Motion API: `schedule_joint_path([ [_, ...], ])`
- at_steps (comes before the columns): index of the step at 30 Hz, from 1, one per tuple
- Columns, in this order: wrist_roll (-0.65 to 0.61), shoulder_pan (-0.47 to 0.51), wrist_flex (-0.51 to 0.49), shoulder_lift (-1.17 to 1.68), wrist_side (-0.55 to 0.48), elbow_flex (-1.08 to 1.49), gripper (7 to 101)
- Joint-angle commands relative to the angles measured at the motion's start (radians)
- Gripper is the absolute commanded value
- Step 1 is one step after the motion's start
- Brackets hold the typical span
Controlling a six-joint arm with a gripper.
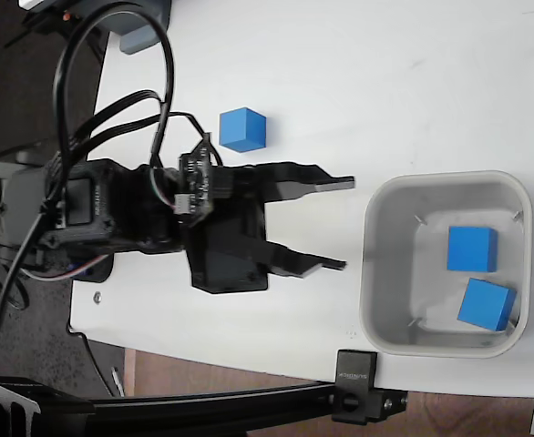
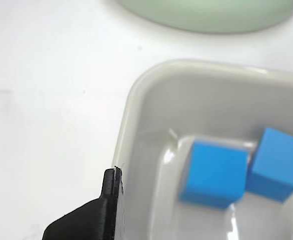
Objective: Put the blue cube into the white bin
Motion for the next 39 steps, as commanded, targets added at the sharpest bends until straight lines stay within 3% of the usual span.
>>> schedule_joint_path([
  [1, -0.005, 0.012, -0.023, 0.334, 0.040, 0.291, 100.3],
  [10, -0.023, 0.049, 0.149, 0.965, 0.069, 0.842, 100.3],
  [15, 0.035, 0.046, 0.356, 1.451, 0.087, 1.089, 100.3],
  [16, 0.021, 0.038, 0.407, 1.433, 0.107, 1.077, 100.3],
  [19, 0.075, -0.066, 0.333, 1.442, 0.196, 1.127, 100.3],
  [25, 0.094, -0.153, 0.364, 1.447, 0.272, 1.150, 100.3],
  [39, 0.106, -0.189, 0.351, 1.447, 0.316, 1.187, 100.3],
])
